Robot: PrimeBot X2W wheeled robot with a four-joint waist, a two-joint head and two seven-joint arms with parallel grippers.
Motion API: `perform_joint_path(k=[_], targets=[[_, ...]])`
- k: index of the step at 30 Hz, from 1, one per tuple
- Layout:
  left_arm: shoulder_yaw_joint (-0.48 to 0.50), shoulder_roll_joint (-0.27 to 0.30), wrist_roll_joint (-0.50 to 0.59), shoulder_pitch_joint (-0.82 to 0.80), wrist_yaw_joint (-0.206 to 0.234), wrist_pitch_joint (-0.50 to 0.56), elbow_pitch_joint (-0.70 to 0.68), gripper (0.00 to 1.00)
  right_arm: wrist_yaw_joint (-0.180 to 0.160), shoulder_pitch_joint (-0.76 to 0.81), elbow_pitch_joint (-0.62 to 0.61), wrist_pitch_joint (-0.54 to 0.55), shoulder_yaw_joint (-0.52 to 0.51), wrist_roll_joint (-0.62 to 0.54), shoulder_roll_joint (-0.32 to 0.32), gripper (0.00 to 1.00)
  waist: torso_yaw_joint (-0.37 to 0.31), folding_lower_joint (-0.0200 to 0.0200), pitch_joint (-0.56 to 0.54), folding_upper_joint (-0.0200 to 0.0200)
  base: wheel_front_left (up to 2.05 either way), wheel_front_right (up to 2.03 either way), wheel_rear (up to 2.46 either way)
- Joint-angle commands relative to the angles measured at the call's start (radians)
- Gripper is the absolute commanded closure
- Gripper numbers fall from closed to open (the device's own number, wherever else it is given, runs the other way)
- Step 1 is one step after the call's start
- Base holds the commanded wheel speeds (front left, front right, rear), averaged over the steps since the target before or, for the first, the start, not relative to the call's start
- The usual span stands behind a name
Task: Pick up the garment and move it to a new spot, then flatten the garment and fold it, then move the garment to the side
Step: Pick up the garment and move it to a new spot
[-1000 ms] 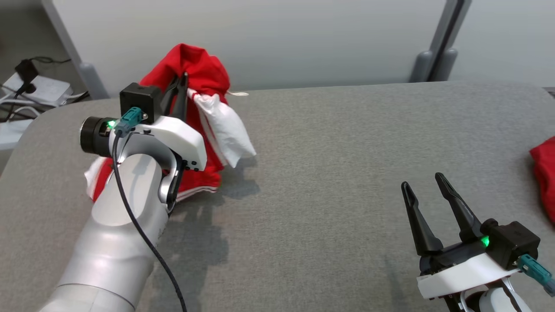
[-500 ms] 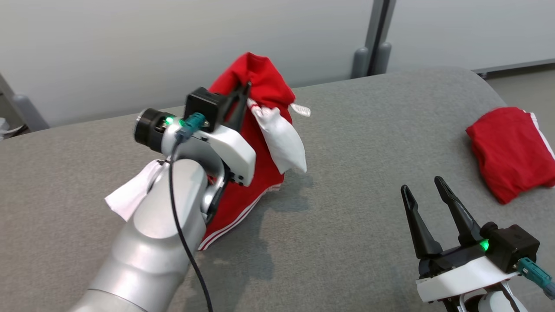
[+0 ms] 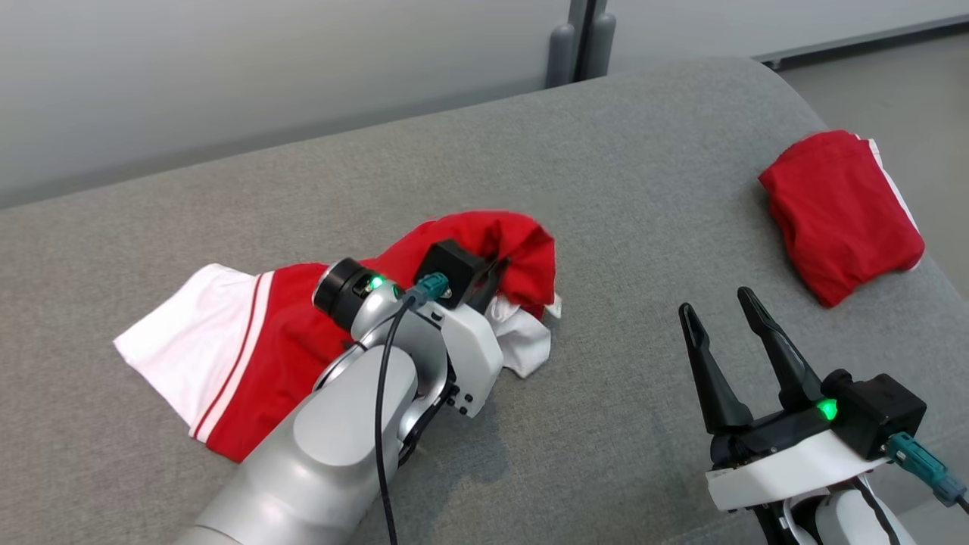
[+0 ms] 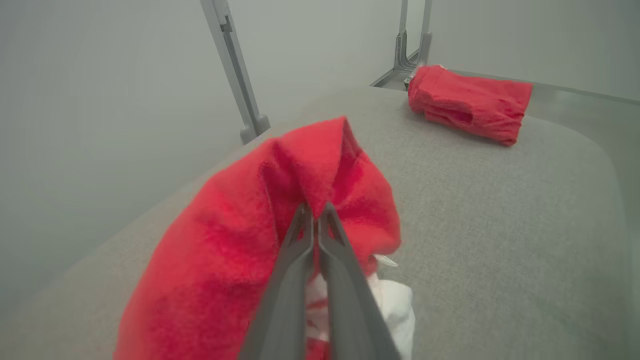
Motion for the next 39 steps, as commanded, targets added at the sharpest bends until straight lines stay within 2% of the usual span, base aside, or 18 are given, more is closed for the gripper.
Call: perform_joint_path(k=[1,4,5,10,21,25,34,39], targets=[[-0.005,0.023,-0.023,-0.020,0.013,-0.003,0.005,1.00,0.004,-0.031,-0.032,-0.006,0.018,0.009,-0.001,0.00,-0.020,0.0000,0.026,0.0000,0.00,0.00,0.00],[-0.051,0.023,-0.047,-0.029,0.024,-0.012,0.040,1.00,0.004,-0.038,-0.032,-0.006,0.020,0.009,0.005,0.00,-0.028,0.0000,0.046,0.0000,0.00,0.00,0.00],[-0.108,0.023,-0.087,-0.052,0.042,-0.047,0.080,0.00,0.004,-0.043,-0.032,-0.006,0.017,0.006,0.013,0.00,-0.024,0.0000,0.065,0.0000,0.00,0.00,0.00],[-0.188,0.023,-0.166,-0.077,0.072,-0.097,0.060,0.00,0.004,-0.054,-0.023,-0.006,0.024,0.001,0.013,0.00,0.013,0.0000,0.059,0.0000,0.00,0.00,0.00],[-0.228,0.023,-0.259,-0.080,0.120,-0.154,-0.041,0.00,0.004,-0.044,-0.020,-0.006,0.028,0.002,0.006,0.00,0.091,0.0000,0.013,0.0000,0.00,0.00,0.00],[-0.199,0.023,-0.269,-0.056,0.150,-0.169,-0.074,0.00,0.004,-0.036,-0.020,-0.006,0.028,0.001,0.001,0.00,0.134,0.0000,-0.014,0.0000,0.00,0.00,0.00],[-0.069,0.102,-0.247,0.108,0.219,-0.174,-0.240,0.00,0.004,0.001,-0.021,-0.006,0.025,0.001,-0.009,0.00,0.249,0.0000,-0.079,0.0000,0.00,0.00,0.00],[-0.007,0.140,-0.240,0.215,0.254,-0.174,-0.325,0.00,0.004,0.018,-0.021,-0.006,0.020,-0.001,-0.008,0.00,0.290,0.0000,-0.108,0.0000,0.00,0.00,0.00]])
